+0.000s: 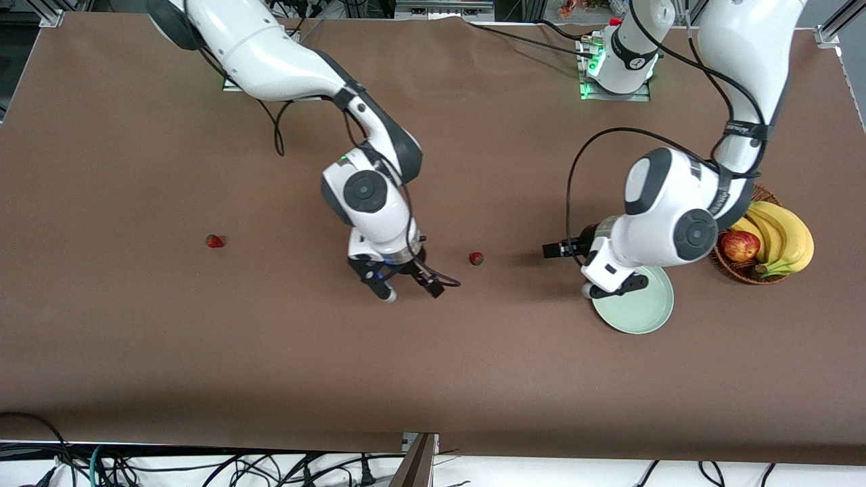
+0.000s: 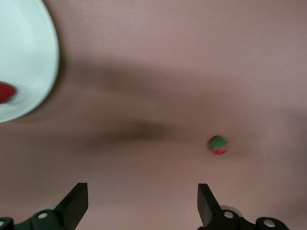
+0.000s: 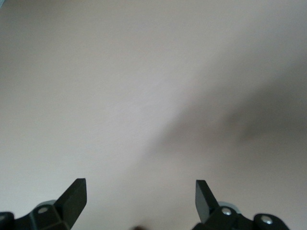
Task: Collect all strawberries into plate
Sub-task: 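Grasp the second strawberry with the left gripper while the right gripper grasps the last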
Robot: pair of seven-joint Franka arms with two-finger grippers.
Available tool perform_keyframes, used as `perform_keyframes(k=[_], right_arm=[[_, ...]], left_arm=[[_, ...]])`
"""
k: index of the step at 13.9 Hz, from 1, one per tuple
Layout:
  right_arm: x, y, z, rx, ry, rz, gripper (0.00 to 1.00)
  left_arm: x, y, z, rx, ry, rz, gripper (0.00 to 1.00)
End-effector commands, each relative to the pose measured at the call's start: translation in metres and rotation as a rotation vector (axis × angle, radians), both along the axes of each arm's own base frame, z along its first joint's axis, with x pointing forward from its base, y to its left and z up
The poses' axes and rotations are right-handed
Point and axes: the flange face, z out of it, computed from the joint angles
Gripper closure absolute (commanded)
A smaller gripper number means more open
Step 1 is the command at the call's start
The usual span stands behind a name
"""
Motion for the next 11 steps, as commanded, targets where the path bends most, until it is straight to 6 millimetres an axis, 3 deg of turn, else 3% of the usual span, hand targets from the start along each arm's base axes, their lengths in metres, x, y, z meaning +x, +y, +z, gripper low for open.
perform_keyframes(k=[1, 4, 7, 9, 11], right_arm=[[0.003, -0.072, 0.012, -0.11, 0.107, 0.247, 0.0], [0.01, -0.173, 0.023, -0.152, 0.195, 0.502, 0.0], [0.009, -0.261, 0.016, -0.162, 0.307, 0.669, 0.0], [0.004, -0.321, 0.004, -0.178, 0.363, 0.757, 0.0], [-0.002, -0.37, -0.013, -0.164, 0.39, 0.82, 0.0]], left_arm=[[-0.008, -0.058, -0.022, 0.01, -0.05, 0.135, 0.0], [-0.019, -0.097, -0.05, 0.006, -0.065, 0.19, 0.0], [-0.035, -0.13, -0.089, 0.066, -0.109, 0.204, 0.02], [-0.044, -0.148, -0.102, 0.106, -0.15, 0.229, 0.14], [-0.046, -0.15, -0.11, 0.127, -0.165, 0.212, 0.29]])
